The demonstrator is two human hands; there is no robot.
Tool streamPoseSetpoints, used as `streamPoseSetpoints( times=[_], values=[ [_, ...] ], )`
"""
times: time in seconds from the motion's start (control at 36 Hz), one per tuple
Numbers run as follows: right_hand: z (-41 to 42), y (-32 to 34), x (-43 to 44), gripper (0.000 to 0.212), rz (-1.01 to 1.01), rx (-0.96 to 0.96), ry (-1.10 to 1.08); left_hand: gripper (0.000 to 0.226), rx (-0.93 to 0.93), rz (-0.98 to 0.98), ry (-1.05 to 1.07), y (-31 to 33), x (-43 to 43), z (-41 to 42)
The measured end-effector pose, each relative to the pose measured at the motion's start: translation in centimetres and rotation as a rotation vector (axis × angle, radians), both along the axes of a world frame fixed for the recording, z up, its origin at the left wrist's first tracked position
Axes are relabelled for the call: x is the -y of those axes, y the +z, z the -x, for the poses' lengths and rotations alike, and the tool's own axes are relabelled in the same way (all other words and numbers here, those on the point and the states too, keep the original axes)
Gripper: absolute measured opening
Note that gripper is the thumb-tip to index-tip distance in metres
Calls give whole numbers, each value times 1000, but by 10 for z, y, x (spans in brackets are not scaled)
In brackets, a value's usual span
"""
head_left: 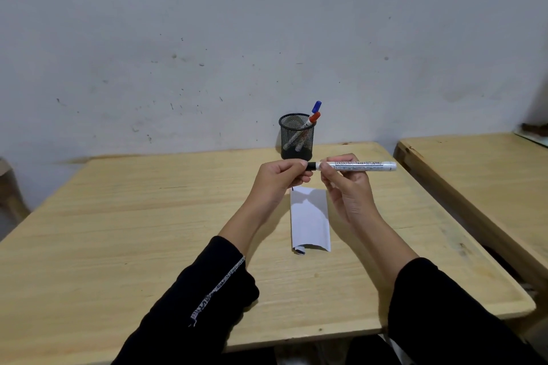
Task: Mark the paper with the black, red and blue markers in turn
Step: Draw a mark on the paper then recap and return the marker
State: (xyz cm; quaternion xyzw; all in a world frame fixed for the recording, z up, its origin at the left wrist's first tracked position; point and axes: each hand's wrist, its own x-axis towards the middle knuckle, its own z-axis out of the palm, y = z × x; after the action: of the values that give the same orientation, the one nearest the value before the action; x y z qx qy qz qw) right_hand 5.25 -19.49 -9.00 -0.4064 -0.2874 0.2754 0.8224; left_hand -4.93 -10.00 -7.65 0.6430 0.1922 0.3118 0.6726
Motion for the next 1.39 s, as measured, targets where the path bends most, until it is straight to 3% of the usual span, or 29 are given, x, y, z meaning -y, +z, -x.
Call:
streamPoseSetpoints(
  times=[0.08,0.22,0.39,0.56,0.69,0.89,1.08,1.22,1.39],
  values=[
    [-6,4,2,8,11,-51,11,14,30,-34,48,6,-1,-2],
    [-26,11,9,10,-19,-144,-60,16,95,5,140,18,-20,1],
    [-25,3,15,9,265,388,-20,15,209,91,199,28,-26,0],
    [-26,18,-1,24,538,707,54,13,128,-104,210,45,-25,-18],
    [-30,37,-21,24,616,927,38,16,112,-214,96,63,-26,-30],
    [-61,59,-49,30,534,803,-134,13,-138,-470,131,66,-66,-39],
    [-81,68,-89,12,317,661,-330,30,-513,-567,202,18,-105,-58],
    [-84,57,-112,6,328,743,-342,57,-442,-502,211,-4,-108,-79],
    [-90,40,-121,22,481,922,-272,67,-217,-371,186,-27,-116,-102]
  ],
)
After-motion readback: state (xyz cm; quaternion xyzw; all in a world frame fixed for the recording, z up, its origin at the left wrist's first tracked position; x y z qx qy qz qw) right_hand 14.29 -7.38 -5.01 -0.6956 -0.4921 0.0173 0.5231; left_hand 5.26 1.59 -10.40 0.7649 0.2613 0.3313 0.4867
